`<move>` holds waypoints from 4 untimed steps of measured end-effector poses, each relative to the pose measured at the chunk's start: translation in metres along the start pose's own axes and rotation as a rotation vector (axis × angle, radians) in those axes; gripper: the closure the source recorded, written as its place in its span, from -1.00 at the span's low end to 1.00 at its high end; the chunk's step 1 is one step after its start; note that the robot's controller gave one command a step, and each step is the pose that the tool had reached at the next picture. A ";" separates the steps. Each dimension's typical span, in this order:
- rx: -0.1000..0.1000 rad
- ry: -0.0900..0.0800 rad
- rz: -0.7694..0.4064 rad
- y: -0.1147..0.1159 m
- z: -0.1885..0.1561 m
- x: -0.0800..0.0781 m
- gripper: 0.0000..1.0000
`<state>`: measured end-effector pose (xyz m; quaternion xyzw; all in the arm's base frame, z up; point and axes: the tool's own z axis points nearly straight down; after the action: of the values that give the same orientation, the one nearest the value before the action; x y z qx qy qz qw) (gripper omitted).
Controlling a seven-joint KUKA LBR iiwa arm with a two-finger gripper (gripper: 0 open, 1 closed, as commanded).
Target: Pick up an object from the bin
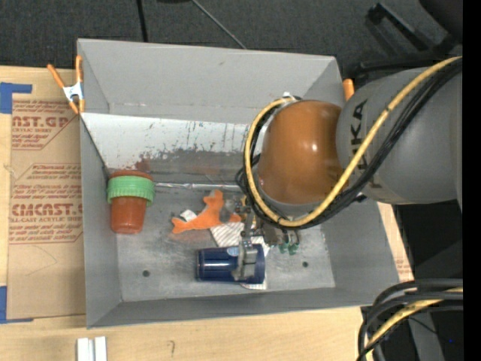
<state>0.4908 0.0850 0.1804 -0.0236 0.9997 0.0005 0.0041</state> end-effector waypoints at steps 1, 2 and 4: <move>0.000 0.003 -0.028 -0.016 0.069 -0.008 -1.00; 0.000 0.006 -0.139 -0.022 0.110 -0.020 1.00; -0.001 0.006 -0.139 -0.021 0.110 -0.020 1.00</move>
Offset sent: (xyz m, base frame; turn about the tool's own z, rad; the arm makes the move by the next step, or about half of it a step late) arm 0.0210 -0.0211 -0.1104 -0.1392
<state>0.5124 0.0647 0.0710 -0.0928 0.9957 0.0008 0.0013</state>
